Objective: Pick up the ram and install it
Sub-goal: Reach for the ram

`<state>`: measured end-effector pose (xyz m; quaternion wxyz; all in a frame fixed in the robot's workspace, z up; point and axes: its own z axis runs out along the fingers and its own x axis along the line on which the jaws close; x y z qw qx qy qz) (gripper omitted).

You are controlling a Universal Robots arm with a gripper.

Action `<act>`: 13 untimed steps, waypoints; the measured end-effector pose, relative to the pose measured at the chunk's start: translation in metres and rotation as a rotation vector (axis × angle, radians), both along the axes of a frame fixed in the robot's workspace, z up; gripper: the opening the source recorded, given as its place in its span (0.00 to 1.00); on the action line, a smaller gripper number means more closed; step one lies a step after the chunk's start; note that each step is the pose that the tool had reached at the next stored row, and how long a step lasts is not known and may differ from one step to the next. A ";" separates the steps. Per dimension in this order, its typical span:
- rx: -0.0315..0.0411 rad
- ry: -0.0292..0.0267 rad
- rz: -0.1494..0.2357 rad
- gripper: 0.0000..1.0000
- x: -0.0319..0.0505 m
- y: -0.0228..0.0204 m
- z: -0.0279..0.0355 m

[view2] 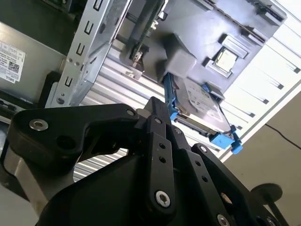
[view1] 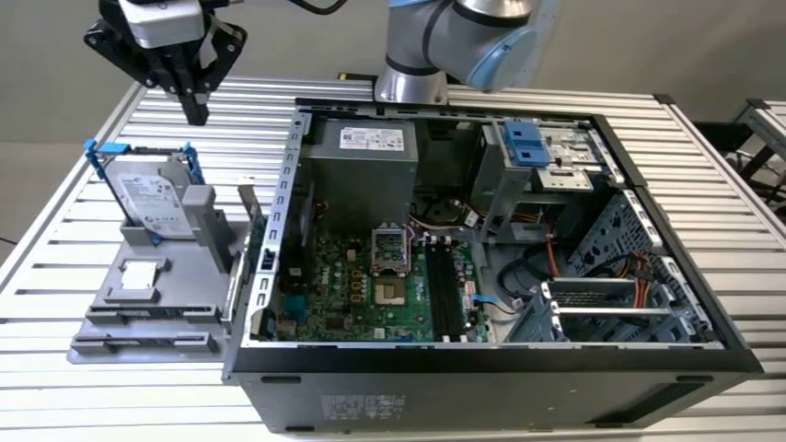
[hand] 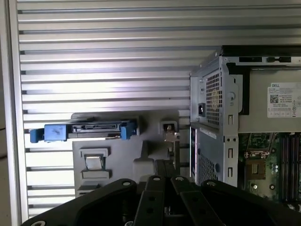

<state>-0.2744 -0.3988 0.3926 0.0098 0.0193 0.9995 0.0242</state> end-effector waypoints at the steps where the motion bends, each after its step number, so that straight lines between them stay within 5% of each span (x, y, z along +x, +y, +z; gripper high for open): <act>1: 0.0000 0.0000 0.001 0.00 -0.0033 0.0000 0.0000; 13: 0.0000 0.0000 0.006 0.00 -0.0443 0.0000 0.0000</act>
